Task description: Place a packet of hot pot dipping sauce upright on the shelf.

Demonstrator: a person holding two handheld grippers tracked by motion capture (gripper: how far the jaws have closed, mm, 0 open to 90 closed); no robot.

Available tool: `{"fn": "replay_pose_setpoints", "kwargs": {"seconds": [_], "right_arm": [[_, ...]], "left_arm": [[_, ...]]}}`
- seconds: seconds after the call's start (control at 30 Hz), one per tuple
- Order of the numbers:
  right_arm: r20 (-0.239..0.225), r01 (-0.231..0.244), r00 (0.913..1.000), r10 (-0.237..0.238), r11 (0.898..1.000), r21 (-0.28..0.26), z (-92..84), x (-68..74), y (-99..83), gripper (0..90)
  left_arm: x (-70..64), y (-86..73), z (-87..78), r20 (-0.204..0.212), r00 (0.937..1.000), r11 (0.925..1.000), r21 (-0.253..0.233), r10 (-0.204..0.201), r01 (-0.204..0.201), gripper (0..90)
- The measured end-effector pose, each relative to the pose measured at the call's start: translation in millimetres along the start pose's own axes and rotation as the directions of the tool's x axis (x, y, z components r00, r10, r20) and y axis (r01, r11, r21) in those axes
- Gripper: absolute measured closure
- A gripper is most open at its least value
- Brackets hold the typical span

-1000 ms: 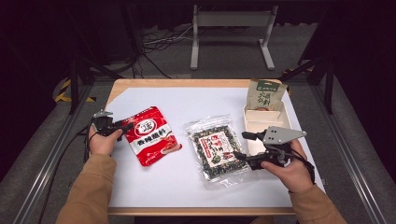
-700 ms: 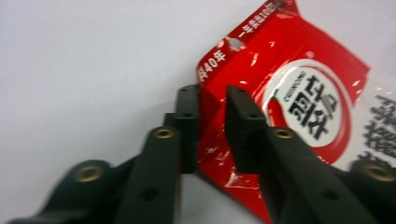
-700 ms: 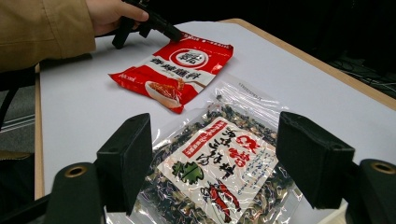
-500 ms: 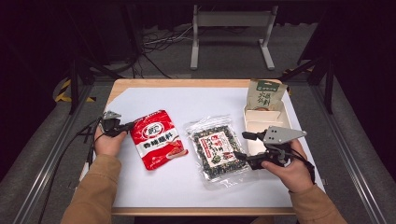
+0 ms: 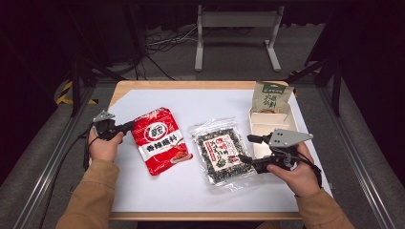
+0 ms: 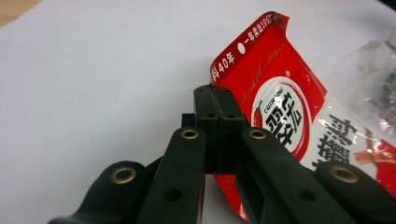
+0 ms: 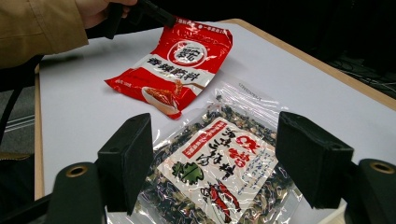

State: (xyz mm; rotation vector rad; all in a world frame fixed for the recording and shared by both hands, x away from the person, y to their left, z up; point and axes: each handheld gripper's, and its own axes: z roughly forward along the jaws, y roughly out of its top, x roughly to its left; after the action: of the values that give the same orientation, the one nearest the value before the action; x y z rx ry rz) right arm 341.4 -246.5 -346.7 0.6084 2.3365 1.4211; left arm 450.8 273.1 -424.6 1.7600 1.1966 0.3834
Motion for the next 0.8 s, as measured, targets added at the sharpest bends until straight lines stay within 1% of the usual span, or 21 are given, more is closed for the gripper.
{"fn": "replay_pose_setpoints", "kwargs": {"seconds": [0.03,0.07,0.13,0.17,0.27,0.33,0.4,0.47,0.57,0.6,0.63,0.7,0.8], "right_arm": [[0.0,-0.001,1.0,0.001,1.0,0.0,0.0,-0.1,0.0,28.9],[0.0,-0.001,1.0,0.001,1.0,0.0,0.0,-0.1,0.0,28.9],[0.0,-0.001,1.0,0.001,1.0,0.002,0.4,-0.3,-0.2,28.9],[-0.001,-0.002,1.0,0.002,1.0,0.003,0.8,-0.4,-0.4,29.0],[-0.006,-0.006,1.0,0.006,1.0,0.007,1.5,-0.2,-0.2,31.3],[-0.013,-0.012,0.9998,0.012,1.0,0.006,1.8,0.5,0.0,31.8],[-0.017,-0.013,0.9998,0.013,1.0,0.009,2.0,0.9,0.2,32.8],[-0.019,-0.014,0.9997,0.015,1.0,0.01,2.5,1.0,0.0,32.8],[-0.019,-0.015,0.9997,0.015,1.0,0.012,3.2,0.7,-0.1,32.8],[-0.019,-0.014,0.9997,0.014,1.0,0.011,3.4,0.6,0.2,32.8],[-0.019,-0.014,0.9997,0.014,1.0,0.011,3.4,0.6,0.2,32.8],[-0.021,-0.012,0.9997,0.012,1.0,0.009,3.5,1.0,1.0,32.8],[-0.024,-0.01,0.9997,0.011,1.0,0.007,4.0,2.0,2.0,32.8]], "left_arm": [[-1.3,1.2,-4.0,0.002,1.0,0.9999,-0.01,0.003,-0.003,90.0],[-1.3,1.2,-4.0,0.002,1.0,0.9999,-0.01,0.003,-0.003,90.0],[-3.9,2.9,-10.9,0.018,0.9998,0.9994,-0.034,-0.002,0.003,90.0],[-5.2,3.6,-14.1,0.019,0.9998,0.9987,-0.051,-0.002,0.003,90.0],[-8.5,5.4,-22.1,0.031,0.9995,0.9977,-0.067,0.009,-0.007,90.0],[-13.4,6.8,-27.6,0.04,0.9991,0.9969,-0.079,0.011,-0.007,90.0],[-18.8,9.4,-34.3,0.046,0.9985,0.9951,-0.096,0.028,-0.024,90.0],[-24.3,12.5,-42.0,0.053,0.9974,0.9927,-0.113,0.049,-0.043,90.0],[-35.4,17.9,-56.0,0.075,0.9945,0.9877,-0.143,0.074,-0.062,90.0],[-38.7,19.2,-59.5,0.084,0.9933,0.9856,-0.155,0.08,-0.066,90.0],[-38.7,19.2,-59.5,0.084,0.9933,0.9856,-0.155,0.08,-0.066,90.0],[-46.5,21.9,-67.0,0.103,0.9903,0.9813,-0.178,0.093,-0.074,90.0],[-58.4,24.3,-74.8,0.122,0.9861,0.9761,-0.199,0.113,-0.087,90.0]]}}
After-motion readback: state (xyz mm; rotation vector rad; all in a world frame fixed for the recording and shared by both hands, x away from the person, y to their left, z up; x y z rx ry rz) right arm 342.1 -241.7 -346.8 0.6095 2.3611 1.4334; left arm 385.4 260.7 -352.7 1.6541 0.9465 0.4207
